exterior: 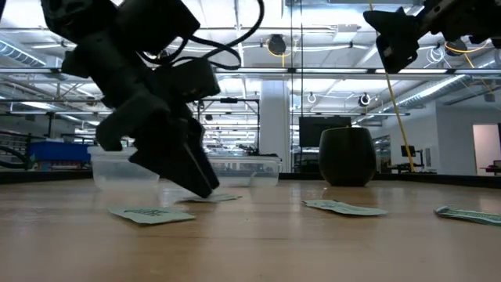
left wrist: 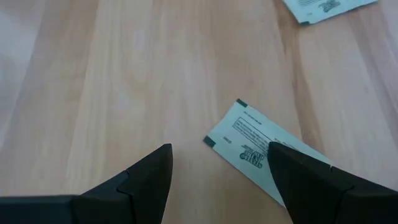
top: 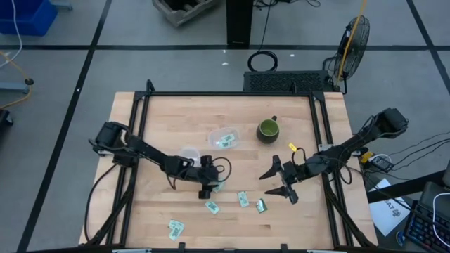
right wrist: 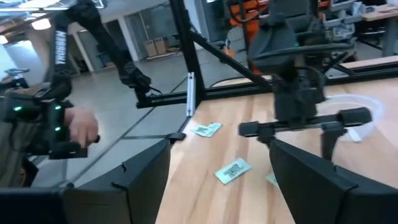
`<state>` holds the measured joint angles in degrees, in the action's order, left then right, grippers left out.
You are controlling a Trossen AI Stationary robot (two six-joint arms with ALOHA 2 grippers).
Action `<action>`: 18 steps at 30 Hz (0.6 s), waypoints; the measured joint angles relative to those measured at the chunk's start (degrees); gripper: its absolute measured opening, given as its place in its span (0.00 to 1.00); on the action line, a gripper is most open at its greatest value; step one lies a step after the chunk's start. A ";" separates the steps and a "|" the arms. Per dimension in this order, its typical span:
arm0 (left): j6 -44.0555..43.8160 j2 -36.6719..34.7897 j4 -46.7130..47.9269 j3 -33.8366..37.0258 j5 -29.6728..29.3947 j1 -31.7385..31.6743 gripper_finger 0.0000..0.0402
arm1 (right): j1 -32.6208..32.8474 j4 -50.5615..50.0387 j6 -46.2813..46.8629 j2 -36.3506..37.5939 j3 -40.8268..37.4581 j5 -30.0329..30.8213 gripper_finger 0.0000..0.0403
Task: Pick and place Stevia / Truvia into bins
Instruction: Put the stevia packet into the round container
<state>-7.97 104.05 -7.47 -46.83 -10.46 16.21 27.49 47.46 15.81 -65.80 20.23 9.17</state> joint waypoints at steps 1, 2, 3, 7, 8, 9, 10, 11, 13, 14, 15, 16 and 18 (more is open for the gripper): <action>0.39 0.81 0.81 -1.02 -0.03 0.00 0.67 | 0.00 0.01 0.01 -0.06 -0.01 0.08 0.66; 0.67 1.48 1.72 -1.88 -0.01 0.01 0.67 | 0.00 0.29 0.02 -0.19 -0.02 0.08 0.66; 0.96 2.08 2.49 -2.56 -0.02 0.03 0.67 | 0.00 0.33 0.01 -0.24 -0.02 0.10 0.66; 2.38 3.87 3.12 -4.82 -0.24 0.43 0.67 | 0.00 0.51 -0.13 -0.24 -0.02 0.12 0.66; 2.92 3.88 3.76 -5.24 -0.35 0.53 0.67 | 0.00 0.38 -0.13 -0.22 -0.02 0.20 0.66; 3.70 3.85 4.37 -5.81 -0.88 0.72 0.67 | 0.00 0.26 -0.11 -0.24 -0.02 0.24 0.66; 4.52 3.42 4.86 -6.12 -1.73 0.99 0.67 | 0.00 0.20 -0.03 -0.24 -0.02 0.24 0.66; 5.49 2.75 5.82 -6.49 -2.55 1.27 0.67 | 0.00 0.30 -0.02 -0.24 -0.04 0.24 0.66; 6.81 1.48 7.81 -7.06 -2.31 1.57 0.67 | 0.00 0.38 -0.02 -0.22 -0.02 0.24 0.66; 6.79 0.96 7.85 -7.50 -1.16 1.58 0.67 | 0.00 0.42 -0.02 -0.24 -0.02 0.24 0.66; 6.29 0.40 8.52 -7.87 -0.66 1.60 0.67 | 0.00 0.53 0.00 -0.24 -0.02 0.24 0.66; 5.68 -0.05 9.33 -8.12 -0.50 1.55 0.67 | 0.00 0.72 0.02 -0.24 -0.02 0.22 0.66; 5.03 -0.29 9.64 -8.25 -0.47 1.55 0.67 | 0.00 0.58 0.36 -0.24 -0.02 0.08 0.66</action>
<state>-2.94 103.76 2.18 -55.09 -10.94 17.76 27.49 48.03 16.17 -66.04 20.21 9.25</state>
